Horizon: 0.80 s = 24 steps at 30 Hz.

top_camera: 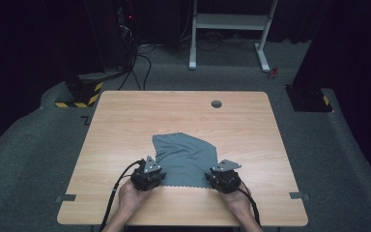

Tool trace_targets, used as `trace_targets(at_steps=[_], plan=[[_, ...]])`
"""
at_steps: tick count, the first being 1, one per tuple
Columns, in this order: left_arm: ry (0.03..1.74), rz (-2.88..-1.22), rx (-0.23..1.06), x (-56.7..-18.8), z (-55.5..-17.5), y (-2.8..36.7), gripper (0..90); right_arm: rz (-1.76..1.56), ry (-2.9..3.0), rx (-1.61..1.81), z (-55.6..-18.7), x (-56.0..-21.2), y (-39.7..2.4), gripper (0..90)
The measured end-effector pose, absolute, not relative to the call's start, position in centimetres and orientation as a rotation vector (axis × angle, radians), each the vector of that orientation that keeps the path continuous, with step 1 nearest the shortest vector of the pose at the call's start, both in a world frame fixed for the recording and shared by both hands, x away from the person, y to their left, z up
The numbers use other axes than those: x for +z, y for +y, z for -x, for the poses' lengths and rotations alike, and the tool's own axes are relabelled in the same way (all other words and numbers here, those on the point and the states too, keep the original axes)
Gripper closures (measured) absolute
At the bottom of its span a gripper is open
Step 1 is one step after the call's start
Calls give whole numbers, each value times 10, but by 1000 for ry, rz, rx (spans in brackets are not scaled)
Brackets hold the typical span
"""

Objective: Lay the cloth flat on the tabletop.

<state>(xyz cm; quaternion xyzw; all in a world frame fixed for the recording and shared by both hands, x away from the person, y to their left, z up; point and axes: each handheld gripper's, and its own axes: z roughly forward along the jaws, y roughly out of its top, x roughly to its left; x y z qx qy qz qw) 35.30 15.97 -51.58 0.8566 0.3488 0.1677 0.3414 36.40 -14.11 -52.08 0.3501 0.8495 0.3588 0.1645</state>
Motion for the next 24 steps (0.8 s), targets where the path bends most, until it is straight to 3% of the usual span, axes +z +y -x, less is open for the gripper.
trace_targets(at_steps=[3,10,11,13,14,15,18,24], plan=[[883,-2264,459,-514,-349,155,895,-990,2421,1016,-361,-521,-142,652],[859,-2302,403,-511,-336,157,896,-976,2445,1027,-352,-520,-147,631],[880,-2284,388,-510,-337,158,874,-984,2444,1032,-352,-520,-147,625],[895,-2265,386,-509,-340,160,732,-997,2425,1057,-356,-520,-145,626],[922,-2242,403,-506,-344,161,732,-997,2425,1057,-356,-520,-145,626],[939,-2230,417,-504,-347,162,656,-1000,2406,1056,-361,-520,-143,627],[1034,-2172,487,-495,-373,168,597,-1008,2393,1046,-367,-523,-140,625],[1142,-2176,510,-493,-415,169,547,-1010,2403,1051,-368,-523,-140,600]])
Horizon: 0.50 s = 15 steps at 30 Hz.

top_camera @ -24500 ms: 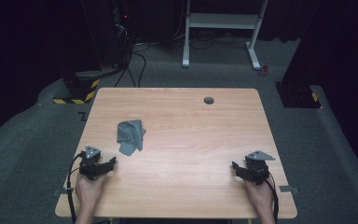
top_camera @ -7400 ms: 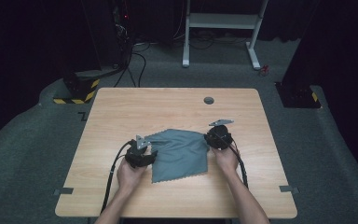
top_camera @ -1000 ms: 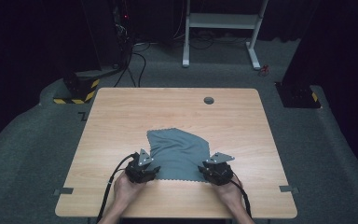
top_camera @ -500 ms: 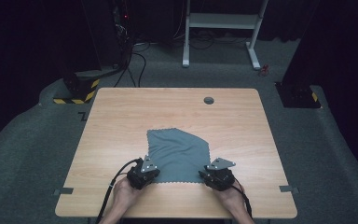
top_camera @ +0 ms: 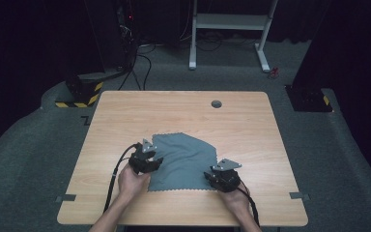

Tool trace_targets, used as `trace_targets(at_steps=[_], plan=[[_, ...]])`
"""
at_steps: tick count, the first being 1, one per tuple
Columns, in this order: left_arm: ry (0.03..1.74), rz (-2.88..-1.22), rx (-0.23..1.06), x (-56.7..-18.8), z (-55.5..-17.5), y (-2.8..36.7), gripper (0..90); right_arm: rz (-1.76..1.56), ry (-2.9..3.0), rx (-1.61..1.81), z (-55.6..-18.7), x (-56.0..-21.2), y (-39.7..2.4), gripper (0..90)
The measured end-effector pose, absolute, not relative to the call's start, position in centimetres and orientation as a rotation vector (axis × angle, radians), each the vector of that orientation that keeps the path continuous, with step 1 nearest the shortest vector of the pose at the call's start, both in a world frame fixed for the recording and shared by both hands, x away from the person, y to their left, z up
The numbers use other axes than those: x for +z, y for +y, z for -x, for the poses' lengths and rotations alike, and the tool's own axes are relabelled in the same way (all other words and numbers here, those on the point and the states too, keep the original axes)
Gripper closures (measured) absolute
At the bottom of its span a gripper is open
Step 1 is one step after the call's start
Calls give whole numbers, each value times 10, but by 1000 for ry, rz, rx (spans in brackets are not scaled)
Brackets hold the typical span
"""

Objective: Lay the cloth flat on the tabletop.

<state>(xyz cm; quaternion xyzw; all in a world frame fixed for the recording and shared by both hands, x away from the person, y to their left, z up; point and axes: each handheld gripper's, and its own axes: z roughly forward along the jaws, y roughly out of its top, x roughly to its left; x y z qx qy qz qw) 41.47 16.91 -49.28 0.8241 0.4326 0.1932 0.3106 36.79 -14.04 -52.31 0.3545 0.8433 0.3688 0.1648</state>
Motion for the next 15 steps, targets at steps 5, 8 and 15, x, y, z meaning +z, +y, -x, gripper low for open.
trace_targets(at_steps=[5,8,15], plan=[[1214,-2171,519,-496,-444,166,524,-1008,2397,1045,-367,-523,-140,590],[1225,-2216,525,-502,-455,159,545,-1011,2394,1043,-367,-523,-140,584],[1199,-2265,561,-506,-473,153,892,-1012,2395,1043,-367,-523,-140,584]])
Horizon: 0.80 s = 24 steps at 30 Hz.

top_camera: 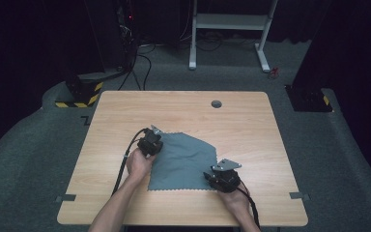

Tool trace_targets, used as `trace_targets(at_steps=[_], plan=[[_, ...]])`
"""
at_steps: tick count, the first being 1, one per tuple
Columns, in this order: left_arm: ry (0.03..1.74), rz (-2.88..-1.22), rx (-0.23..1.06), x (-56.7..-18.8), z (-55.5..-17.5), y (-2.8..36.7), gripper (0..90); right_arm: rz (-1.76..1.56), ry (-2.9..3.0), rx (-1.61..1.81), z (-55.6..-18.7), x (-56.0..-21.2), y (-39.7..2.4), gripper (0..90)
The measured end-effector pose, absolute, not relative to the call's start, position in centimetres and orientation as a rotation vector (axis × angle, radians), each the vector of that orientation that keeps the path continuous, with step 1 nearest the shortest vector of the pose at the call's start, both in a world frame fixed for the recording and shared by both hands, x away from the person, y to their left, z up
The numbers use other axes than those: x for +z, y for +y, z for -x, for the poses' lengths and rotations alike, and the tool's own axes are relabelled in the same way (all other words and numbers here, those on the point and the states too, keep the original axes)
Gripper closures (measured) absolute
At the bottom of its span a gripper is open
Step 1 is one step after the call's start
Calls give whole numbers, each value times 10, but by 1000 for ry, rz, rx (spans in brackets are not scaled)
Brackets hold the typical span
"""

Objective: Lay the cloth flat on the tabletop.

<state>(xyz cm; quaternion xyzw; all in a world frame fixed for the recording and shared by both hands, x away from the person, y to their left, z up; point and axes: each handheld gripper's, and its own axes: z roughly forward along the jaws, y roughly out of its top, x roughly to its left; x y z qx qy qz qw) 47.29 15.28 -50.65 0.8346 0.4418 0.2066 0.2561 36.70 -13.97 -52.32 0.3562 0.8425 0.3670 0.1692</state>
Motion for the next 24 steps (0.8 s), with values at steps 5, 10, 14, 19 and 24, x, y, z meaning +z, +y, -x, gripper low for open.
trace_targets(at_steps=[5,10,14,19,24], plan=[[1258,-2270,641,-504,-475,154,641,-1013,2396,1044,-367,-523,-140,584],[1186,-2186,553,-512,-430,165,441,-1012,2395,1044,-367,-523,-140,589],[1203,-2084,524,-520,-414,180,411,-1009,2397,1044,-367,-523,-140,598],[1194,-2019,552,-527,-411,184,368,-1015,2400,1051,-368,-523,-141,604],[1210,-2016,559,-527,-410,184,340,-1126,2369,1102,-375,-520,-145,558]])
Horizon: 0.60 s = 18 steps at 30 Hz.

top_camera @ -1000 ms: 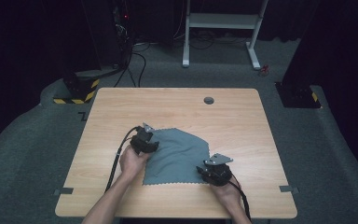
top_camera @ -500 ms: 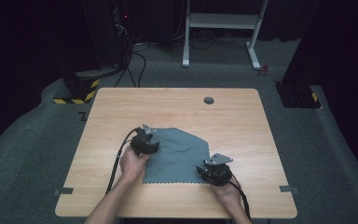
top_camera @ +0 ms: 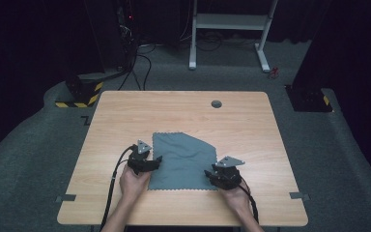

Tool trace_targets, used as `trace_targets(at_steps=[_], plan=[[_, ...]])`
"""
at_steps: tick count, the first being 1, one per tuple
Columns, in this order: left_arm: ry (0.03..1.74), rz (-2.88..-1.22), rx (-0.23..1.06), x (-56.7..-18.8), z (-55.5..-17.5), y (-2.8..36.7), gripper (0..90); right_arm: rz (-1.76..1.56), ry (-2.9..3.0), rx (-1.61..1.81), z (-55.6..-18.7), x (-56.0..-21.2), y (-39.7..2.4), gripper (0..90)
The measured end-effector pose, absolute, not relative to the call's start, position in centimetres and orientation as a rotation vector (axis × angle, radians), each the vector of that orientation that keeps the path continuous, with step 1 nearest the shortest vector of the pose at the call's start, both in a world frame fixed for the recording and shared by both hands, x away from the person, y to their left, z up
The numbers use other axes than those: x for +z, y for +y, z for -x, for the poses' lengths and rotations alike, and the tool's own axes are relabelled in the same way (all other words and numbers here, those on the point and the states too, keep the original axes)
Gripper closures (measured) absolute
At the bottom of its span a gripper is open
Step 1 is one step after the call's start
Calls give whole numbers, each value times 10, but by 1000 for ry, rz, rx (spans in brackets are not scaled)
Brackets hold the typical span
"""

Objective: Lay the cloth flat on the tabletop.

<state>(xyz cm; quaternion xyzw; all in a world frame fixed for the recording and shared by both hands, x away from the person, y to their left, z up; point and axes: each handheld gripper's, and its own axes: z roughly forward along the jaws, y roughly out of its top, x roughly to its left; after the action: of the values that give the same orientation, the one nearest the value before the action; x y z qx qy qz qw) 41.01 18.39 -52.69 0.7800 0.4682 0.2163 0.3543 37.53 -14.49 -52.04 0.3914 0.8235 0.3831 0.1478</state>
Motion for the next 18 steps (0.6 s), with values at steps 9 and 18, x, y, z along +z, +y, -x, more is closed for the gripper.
trace_targets(at_steps=[9,18], plan=[[1212,-2013,555,-527,-410,184,339,-1355,2256,1038,-438,-496,-144,549],[1200,-2020,549,-527,-410,184,339,-1468,2277,903,-473,-509,-143,657]])
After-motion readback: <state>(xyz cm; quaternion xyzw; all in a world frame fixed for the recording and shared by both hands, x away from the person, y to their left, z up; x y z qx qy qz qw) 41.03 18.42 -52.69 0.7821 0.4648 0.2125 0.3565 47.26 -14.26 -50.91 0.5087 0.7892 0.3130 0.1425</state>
